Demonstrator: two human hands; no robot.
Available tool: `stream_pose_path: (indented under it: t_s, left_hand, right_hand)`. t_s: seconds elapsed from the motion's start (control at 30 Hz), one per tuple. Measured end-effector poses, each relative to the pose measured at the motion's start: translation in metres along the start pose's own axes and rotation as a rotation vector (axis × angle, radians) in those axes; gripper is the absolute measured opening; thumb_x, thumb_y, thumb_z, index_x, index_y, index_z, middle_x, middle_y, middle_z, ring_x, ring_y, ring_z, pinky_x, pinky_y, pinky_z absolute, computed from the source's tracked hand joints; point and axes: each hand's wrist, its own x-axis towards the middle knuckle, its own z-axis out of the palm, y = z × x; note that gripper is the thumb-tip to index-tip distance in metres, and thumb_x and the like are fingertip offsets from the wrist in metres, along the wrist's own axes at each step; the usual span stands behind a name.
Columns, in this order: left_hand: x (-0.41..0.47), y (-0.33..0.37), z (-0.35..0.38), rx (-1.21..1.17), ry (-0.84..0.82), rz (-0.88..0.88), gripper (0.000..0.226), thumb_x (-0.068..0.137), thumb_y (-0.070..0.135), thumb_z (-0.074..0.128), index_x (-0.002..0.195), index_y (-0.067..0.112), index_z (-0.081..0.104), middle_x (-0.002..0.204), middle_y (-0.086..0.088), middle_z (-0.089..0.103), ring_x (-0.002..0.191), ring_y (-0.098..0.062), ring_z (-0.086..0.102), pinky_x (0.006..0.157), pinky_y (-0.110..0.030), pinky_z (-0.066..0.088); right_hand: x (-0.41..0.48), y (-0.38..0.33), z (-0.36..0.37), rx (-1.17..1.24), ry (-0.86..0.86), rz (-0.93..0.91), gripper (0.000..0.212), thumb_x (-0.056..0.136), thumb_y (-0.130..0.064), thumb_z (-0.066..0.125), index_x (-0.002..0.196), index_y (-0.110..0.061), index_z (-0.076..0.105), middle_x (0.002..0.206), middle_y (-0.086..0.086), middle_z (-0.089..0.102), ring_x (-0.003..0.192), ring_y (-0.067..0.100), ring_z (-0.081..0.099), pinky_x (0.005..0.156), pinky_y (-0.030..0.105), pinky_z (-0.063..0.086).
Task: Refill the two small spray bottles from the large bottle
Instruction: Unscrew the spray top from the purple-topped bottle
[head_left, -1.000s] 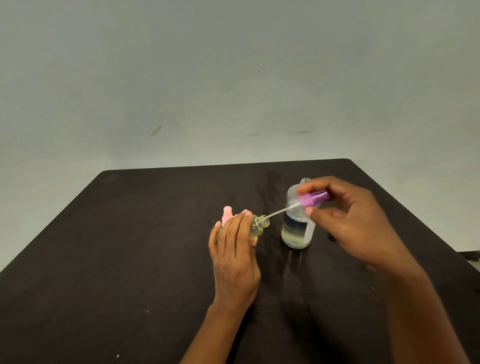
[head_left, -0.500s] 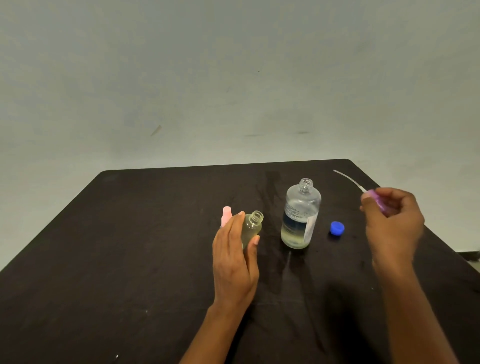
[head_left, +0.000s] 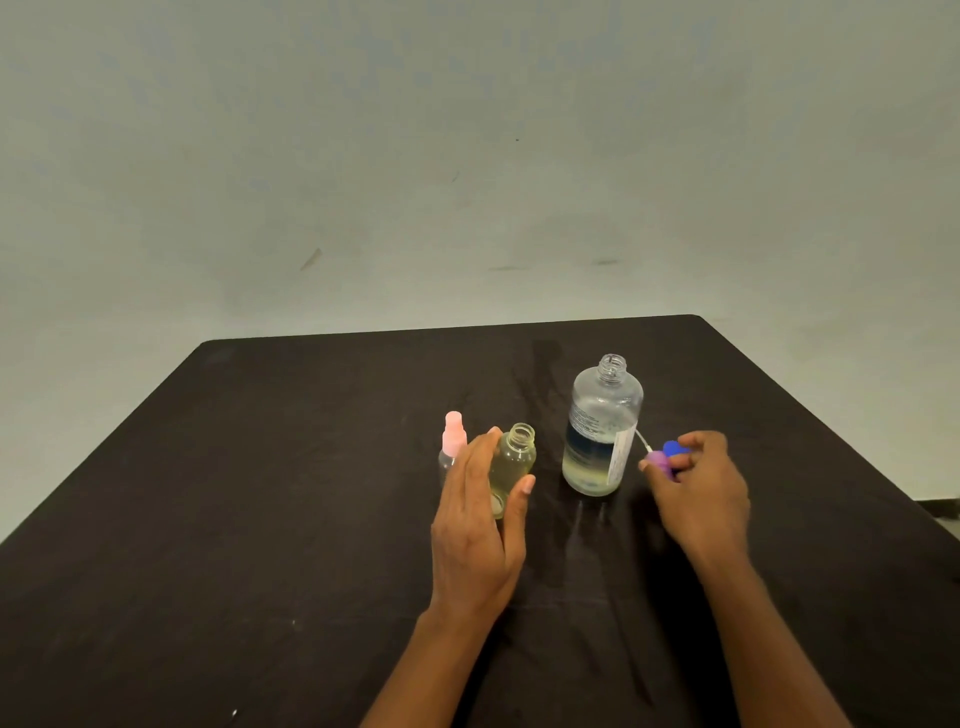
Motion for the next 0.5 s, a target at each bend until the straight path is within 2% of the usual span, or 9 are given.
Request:
stream_pose_path:
  t_s: [0.13,0.23,0.3,0.37,0.43,0.5]
  left_hand:
    - [-0.001,0.002,-0.001,-0.021,-0.014,0.004,0.040,0.091,0.026,0.054,0.128,0.012,0.045,0.121,0.001,0.056,0.112,-0.014,0.056,0.094,-0.021,0.046]
    - [-0.003,0.003,0.000,-0.031,-0.016,-0.008,0.041,0.091,0.027,0.055,0.127,0.010,0.046,0.119,-0.006,0.060,0.110,-0.018,0.059,0.090,-0.030,0.051]
    - [-0.003,0.002,0.000,-0.039,-0.013,-0.013,0.041,0.090,0.027,0.056,0.126,0.008,0.047,0.118,-0.005,0.059,0.109,-0.019,0.059,0.087,-0.035,0.052]
    - [-0.002,0.002,0.000,-0.048,-0.013,-0.019,0.041,0.091,0.027,0.056,0.126,0.008,0.048,0.120,0.001,0.054,0.110,-0.016,0.057,0.086,-0.036,0.053]
    - [-0.002,0.001,0.000,-0.044,-0.013,-0.025,0.041,0.090,0.028,0.056,0.126,0.009,0.049,0.121,0.004,0.051,0.111,-0.012,0.055,0.086,-0.035,0.053]
    - [-0.002,0.001,0.001,-0.030,-0.003,-0.030,0.041,0.090,0.029,0.057,0.126,0.011,0.049,0.121,0.005,0.051,0.110,-0.012,0.054,0.087,-0.034,0.052]
  right_hand:
    - [-0.002,0.004,0.003,-0.040,-0.042,0.004,0.036,0.082,-0.025,0.072,0.105,-0.016,0.047,0.080,-0.004,0.059,0.081,0.020,0.058,0.070,0.029,0.038]
    - [-0.002,0.004,0.004,-0.060,-0.059,0.015,0.039,0.081,-0.026,0.073,0.108,-0.015,0.047,0.078,-0.004,0.059,0.077,0.018,0.056,0.069,0.029,0.037]
    - [-0.002,0.004,0.004,-0.070,-0.075,0.026,0.041,0.081,-0.026,0.074,0.110,-0.014,0.048,0.078,-0.004,0.058,0.077,0.017,0.055,0.069,0.030,0.039]
    - [-0.003,0.003,0.003,-0.078,-0.068,0.024,0.041,0.080,-0.027,0.074,0.110,-0.013,0.050,0.087,0.000,0.059,0.080,0.019,0.055,0.071,0.031,0.039]
    - [-0.004,0.000,0.001,-0.067,0.001,-0.003,0.038,0.080,-0.024,0.074,0.108,-0.013,0.051,0.099,0.005,0.057,0.084,0.021,0.056,0.074,0.033,0.041]
    - [-0.007,-0.007,-0.002,0.023,0.153,-0.059,0.033,0.081,-0.019,0.071,0.108,-0.013,0.052,0.101,0.007,0.055,0.084,0.021,0.057,0.076,0.036,0.046]
